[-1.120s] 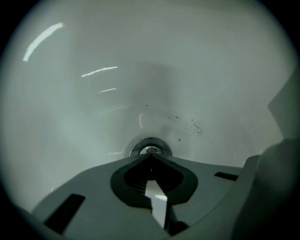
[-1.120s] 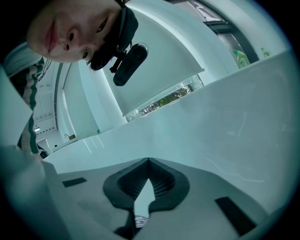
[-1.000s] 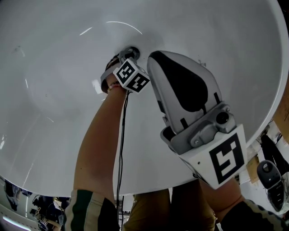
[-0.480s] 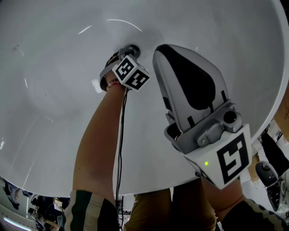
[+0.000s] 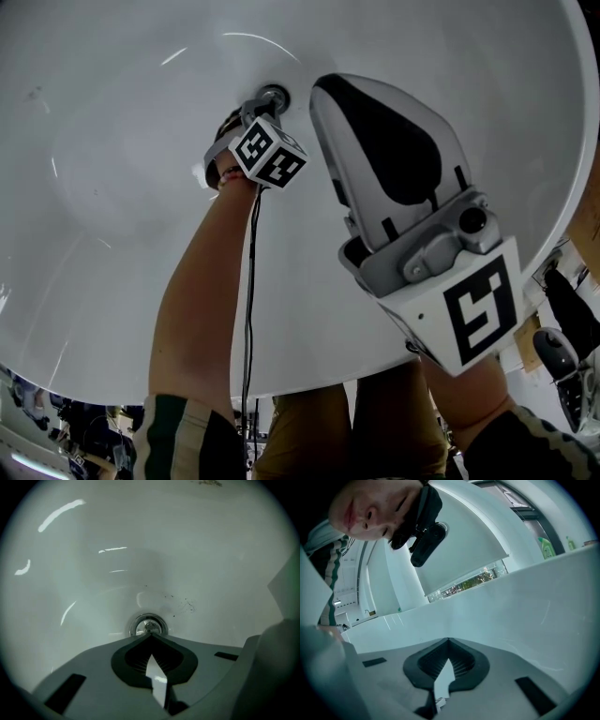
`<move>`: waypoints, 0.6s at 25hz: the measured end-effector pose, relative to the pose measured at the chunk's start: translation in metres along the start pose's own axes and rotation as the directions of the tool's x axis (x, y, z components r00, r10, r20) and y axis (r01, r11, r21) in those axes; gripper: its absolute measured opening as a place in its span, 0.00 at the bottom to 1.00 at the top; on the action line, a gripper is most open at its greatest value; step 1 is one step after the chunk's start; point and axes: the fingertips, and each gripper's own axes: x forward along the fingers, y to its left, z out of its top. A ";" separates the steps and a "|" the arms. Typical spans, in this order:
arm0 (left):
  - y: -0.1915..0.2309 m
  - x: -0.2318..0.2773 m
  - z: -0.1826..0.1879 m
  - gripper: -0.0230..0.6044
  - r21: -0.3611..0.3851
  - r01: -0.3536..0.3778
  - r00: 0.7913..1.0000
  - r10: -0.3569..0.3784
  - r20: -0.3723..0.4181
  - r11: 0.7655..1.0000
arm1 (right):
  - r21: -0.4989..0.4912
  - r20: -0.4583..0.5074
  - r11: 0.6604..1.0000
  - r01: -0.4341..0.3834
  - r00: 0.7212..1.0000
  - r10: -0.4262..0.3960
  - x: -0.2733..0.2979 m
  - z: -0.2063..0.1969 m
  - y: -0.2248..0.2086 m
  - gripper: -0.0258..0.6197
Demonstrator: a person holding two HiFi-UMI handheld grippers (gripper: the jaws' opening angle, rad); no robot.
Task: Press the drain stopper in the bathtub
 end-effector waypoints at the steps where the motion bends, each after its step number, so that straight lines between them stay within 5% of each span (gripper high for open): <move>1: 0.001 0.000 0.001 0.05 -0.007 0.000 1.000 0.000 -0.003 1.000 | 0.001 0.001 1.000 -0.002 1.000 0.002 0.000 0.000 0.000 0.06; 11: 0.011 -0.002 0.010 0.05 -0.029 -0.003 0.999 0.004 0.041 1.000 | -0.002 -0.006 1.000 0.012 1.000 -0.012 0.000 -0.001 0.000 0.06; 15: 0.008 0.000 0.012 0.05 0.050 0.003 1.000 -0.004 0.015 0.999 | -0.012 -0.012 1.000 0.015 1.000 -0.015 -0.001 -0.002 -0.002 0.06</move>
